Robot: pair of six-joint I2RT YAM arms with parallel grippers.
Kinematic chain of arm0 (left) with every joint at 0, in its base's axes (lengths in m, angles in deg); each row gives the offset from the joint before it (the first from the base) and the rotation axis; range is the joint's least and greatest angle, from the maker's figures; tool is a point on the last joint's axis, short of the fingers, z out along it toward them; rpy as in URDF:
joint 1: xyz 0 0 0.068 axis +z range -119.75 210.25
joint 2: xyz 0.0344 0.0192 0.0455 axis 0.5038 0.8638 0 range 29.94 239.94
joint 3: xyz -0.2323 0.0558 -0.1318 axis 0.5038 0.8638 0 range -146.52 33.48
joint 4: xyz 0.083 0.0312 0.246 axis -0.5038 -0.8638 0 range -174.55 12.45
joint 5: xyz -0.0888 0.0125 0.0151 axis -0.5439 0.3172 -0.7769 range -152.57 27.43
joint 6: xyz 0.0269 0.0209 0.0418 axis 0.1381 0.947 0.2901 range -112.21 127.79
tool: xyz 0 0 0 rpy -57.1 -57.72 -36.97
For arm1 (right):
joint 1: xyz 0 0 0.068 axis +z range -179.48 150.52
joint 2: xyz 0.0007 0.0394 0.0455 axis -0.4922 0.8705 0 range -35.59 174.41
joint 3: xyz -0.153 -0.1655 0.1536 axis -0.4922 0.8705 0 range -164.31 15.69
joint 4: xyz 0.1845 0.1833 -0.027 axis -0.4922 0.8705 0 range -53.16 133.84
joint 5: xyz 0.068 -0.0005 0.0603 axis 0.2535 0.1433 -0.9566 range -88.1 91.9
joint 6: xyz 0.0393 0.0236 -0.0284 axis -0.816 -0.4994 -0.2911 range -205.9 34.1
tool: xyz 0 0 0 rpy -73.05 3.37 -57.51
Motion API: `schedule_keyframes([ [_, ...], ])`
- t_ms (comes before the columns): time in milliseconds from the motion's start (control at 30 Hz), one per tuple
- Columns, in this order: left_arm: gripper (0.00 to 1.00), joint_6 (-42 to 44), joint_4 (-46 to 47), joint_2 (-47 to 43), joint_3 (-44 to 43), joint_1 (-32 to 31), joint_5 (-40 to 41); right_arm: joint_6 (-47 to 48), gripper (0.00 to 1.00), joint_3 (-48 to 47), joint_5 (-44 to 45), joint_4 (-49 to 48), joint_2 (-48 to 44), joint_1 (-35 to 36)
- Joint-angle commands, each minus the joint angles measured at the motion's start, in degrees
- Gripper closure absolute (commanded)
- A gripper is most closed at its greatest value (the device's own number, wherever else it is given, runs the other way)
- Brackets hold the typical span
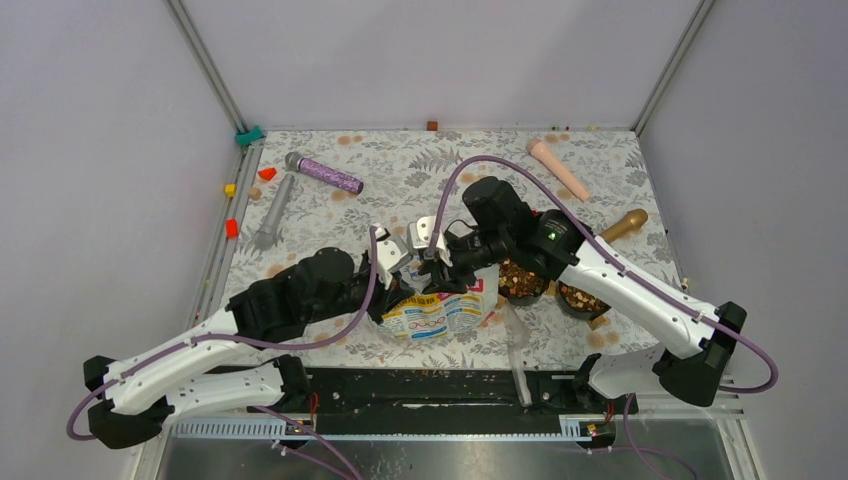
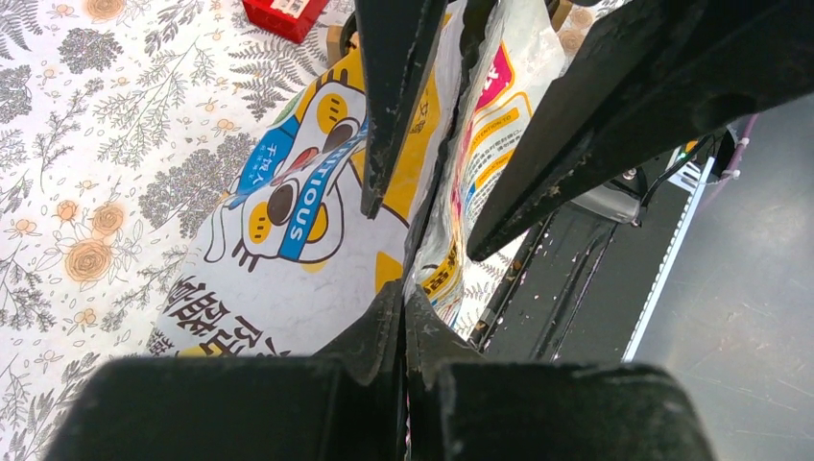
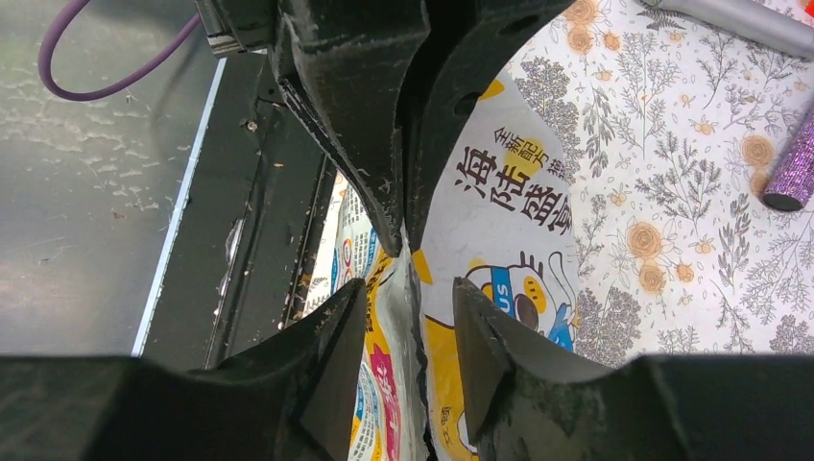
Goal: Serve the pet food
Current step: Close the pet food bag at the center of the board.
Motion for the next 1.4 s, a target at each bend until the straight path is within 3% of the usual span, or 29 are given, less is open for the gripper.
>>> schedule_keyframes([
  [0, 1.0, 0.34, 9.12, -1.75, -3.72, -0.22, -0.36, 1.93, 0.53, -2.83, 0.23, 3.12, 3.09, 1.22],
  [100, 1.0, 0.2, 9.22, -2.18, -3.78, -0.28, -0.23, 3.97, 0.55, -3.74, 1.4, 5.62, 4.7, 1.83],
  [133, 1.0, 0.2, 9.22, -2.38, -3.7, -0.22, -0.2, 4.48, 0.7, -4.4, 2.25, 6.74, 5.41, 2.05],
  [167, 1.0, 0.26, 9.23, -2.71, -3.69, -0.21, -0.3, 5.47, 0.95, -5.38, 2.85, 8.83, 6.15, 2.11],
  [200, 1.0, 0.39, 9.21, -3.0, -3.55, -0.21, -0.25, 6.41, 1.0, -6.54, 3.59, 10.87, 6.84, 2.12],
  [500, 1.0, 5.96, 6.68, -7.51, -1.36, -0.32, 5.03, 11.97, 1.0, -9.89, 25.05, 27.15, 5.8, -0.87],
  [633, 1.0, 7.81, 5.7, -8.94, -0.15, -0.38, 7.95, 13.66, 0.97, -11.94, 25.65, 33.94, 3.82, -8.01],
  [800, 1.0, 7.92, 4.5, -7.09, -0.39, -0.67, 7.24, 18.92, 0.92, -6.99, 26.58, 36.41, -0.89, -9.75],
  [900, 1.0, 8.0, 3.93, -6.57, -0.68, -0.78, 6.74, 18.55, 1.0, -7.2, 26.32, 35.4, -1.18, -9.91],
  [1033, 1.0, 7.89, 3.68, -6.73, -1.06, -0.83, 5.49, 18.48, 1.0, -8.09, 21.76, 34.52, -1.41, -9.88],
  [1100, 1.0, 7.71, 3.35, -6.65, -1.42, -0.83, 4.39, 19.03, 0.78, -6.96, 21.51, 33.2, -2.09, -9.92],
  [1167, 1.0, 7.47, 3.25, -6.36, -1.63, -0.83, 3.43, 19.6, 0.7, -5.51, 21.67, 32.19, -2.64, -9.87],
  [1300, 1.0, 7.21, 3.24, -5.41, -1.92, -0.91, 2.37, 20.0, 0.67, -5.88, 21.01, 32.11, -0.82, -9.85],
  [1367, 1.0, 7.09, 3.24, -5.15, -2.12, -0.92, 1.92, 19.75, 0.75, -6.35, 21.1, 31.67, 0.27, -9.84],
])
